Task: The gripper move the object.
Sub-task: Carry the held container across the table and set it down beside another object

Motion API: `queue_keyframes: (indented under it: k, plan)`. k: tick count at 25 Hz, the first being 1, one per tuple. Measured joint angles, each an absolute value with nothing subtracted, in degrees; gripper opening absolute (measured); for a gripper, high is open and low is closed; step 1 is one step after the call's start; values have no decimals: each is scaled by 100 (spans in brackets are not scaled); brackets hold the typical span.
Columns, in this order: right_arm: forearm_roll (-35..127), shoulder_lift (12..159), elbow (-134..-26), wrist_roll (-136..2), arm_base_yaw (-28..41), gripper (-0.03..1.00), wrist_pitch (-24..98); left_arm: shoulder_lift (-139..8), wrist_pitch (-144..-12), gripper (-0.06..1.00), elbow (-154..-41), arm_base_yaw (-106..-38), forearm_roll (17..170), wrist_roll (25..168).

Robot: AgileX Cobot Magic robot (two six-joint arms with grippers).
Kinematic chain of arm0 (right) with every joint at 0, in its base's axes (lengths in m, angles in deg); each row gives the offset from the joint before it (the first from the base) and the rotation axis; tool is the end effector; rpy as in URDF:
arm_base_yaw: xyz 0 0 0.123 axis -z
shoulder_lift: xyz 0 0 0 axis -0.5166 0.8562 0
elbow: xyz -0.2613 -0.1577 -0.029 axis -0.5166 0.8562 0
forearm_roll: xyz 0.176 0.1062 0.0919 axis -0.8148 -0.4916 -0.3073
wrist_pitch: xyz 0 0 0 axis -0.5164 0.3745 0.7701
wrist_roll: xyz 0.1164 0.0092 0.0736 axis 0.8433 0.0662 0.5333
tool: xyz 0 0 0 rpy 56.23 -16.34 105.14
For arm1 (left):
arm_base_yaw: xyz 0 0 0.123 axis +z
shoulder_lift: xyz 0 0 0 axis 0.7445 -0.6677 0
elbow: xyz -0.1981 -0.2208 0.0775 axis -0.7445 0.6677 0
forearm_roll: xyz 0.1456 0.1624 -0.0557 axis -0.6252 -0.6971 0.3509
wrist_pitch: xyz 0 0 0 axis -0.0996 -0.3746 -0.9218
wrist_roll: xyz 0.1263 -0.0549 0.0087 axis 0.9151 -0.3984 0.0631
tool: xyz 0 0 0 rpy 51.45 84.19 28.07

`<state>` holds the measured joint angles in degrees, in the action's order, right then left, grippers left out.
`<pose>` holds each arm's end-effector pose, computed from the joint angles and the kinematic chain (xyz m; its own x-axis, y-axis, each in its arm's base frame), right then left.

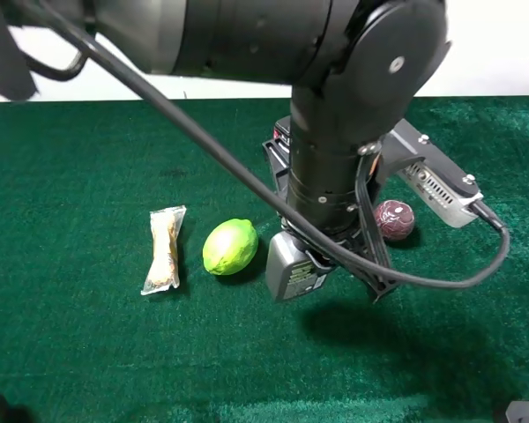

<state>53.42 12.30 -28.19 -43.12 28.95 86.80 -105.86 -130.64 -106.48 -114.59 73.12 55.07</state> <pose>-0.0069 0.0010 0.2458 -0.4245 0.0025 -0.9054 -0.0380 0.9991 0.0206 0.1750 -0.3678 0.2005 -0.4513 0.8581 -0.2451 0.8731 0.4814 0.0778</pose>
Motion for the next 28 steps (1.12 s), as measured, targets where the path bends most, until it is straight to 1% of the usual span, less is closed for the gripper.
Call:
queue_keyframes:
  k: [16,23,28]
  plan:
    - [5342,1230,-2819,-4312,2895,70,8680,-10586,-11884,43,-9716,-11205,7305,5404]
    - [5342,1230,-2819,-4312,2895,70,8680,-10445,-11271,43,-9096,-11186,7293,5222]
    - [5342,1230,-2819,-4312,2895,70,8680,-10423,-11010,43,-8927,-11186,7243,5189]
